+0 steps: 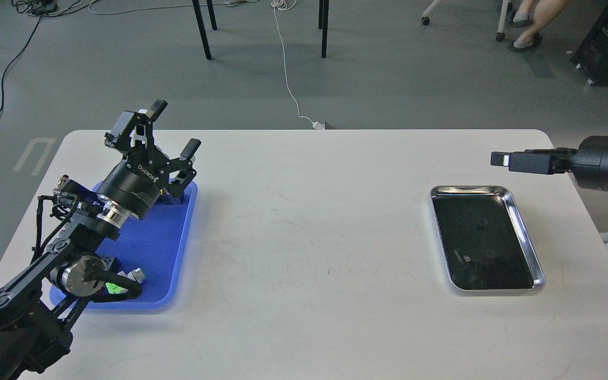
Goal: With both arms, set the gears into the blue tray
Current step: 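Reach the right gripper down into the metal tray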
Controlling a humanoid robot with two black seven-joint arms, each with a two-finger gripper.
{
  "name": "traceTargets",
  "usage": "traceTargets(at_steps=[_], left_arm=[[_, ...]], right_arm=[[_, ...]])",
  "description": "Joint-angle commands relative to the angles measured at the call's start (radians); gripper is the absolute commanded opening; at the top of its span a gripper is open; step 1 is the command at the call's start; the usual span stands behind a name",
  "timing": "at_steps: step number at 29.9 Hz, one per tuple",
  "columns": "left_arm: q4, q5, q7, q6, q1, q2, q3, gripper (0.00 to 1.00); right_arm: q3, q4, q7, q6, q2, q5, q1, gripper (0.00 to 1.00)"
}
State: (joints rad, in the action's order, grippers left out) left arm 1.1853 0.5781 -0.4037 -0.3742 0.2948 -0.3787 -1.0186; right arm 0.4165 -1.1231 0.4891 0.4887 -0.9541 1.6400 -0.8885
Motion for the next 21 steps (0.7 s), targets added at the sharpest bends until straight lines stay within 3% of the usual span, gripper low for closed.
traceTargets(at_steps=[1, 21], left_arm=[[0.004, 0.0, 0.0, -0.002, -0.002, -0.002, 0.0, 0.98], [0.002, 0.002, 0.0, -0.002, -0.006, 0.004, 0.0, 0.98]], right_arm=[[-0.134, 0.006, 0.0, 0.0, 0.014, 0.029, -0.075, 0.99], [-0.387, 0.218, 0.0, 0.0, 0.238, 0.242, -0.175, 0.94]])
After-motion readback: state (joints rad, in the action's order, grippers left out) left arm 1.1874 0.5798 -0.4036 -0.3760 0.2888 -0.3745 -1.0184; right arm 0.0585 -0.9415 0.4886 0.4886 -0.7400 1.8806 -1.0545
